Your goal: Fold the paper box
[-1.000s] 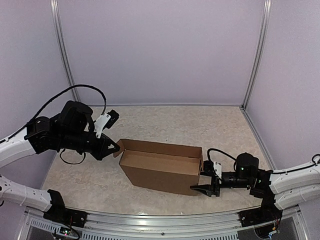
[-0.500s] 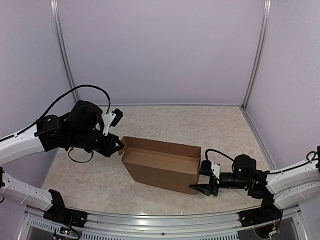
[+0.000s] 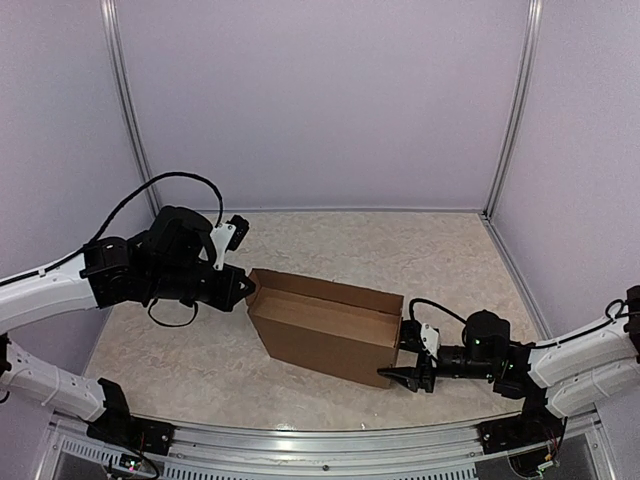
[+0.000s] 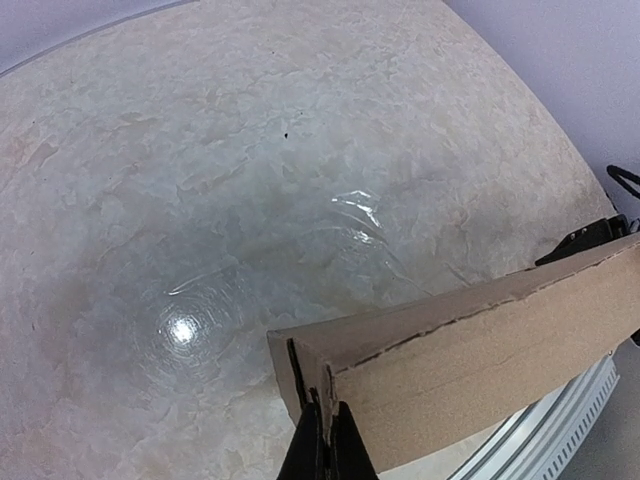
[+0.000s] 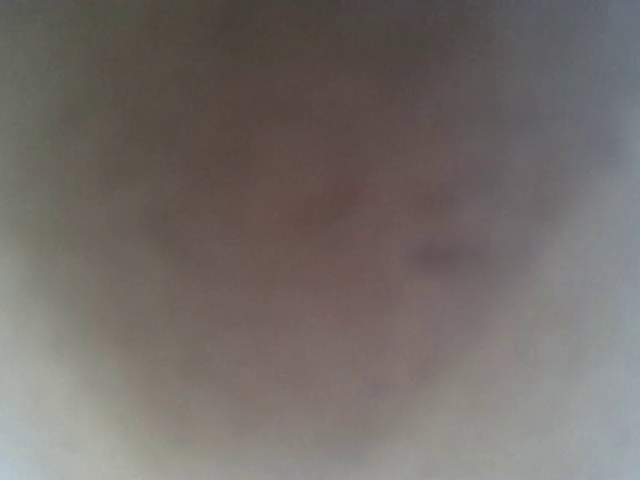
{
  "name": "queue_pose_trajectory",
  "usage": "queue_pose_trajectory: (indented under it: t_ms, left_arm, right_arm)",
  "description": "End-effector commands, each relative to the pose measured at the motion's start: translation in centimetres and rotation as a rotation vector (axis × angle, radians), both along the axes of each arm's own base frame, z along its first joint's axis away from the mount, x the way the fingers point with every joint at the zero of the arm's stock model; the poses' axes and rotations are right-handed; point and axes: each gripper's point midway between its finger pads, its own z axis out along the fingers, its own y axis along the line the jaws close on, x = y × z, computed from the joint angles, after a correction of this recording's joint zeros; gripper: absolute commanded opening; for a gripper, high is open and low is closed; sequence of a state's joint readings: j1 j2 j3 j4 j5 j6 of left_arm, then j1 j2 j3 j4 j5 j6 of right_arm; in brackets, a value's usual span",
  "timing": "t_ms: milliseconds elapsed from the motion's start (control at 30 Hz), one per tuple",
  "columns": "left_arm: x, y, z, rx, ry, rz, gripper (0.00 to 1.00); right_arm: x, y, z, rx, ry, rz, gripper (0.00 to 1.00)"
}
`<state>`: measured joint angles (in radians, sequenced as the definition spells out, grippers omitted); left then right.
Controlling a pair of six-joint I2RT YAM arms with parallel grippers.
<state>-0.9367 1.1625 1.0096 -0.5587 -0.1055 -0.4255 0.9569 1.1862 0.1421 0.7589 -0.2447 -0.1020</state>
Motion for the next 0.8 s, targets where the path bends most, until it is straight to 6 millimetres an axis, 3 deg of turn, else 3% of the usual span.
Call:
queue_pose_trajectory:
  t_ms: [0, 467, 767]
  left_arm:
    - [-2.7, -0.5, -4.2, 0.066, 0.132, -0.078, 0.00]
    - [-3.3, 0.4, -8.0, 0.118, 0.172, -0.033, 0.00]
    - [-3.8, -0.2, -9.7, 0.181, 0.178, -0.040, 0.00]
  right_arm:
    - [1.1, 0.0, 1.1, 0.033, -0.054, -0.045, 0.18]
    - [1.3, 0.0, 0.8, 0.037, -0.029, -0.061, 0.17]
    - [1.7, 0.0, 0.1, 0.039, 0.002, -0.097, 0.21]
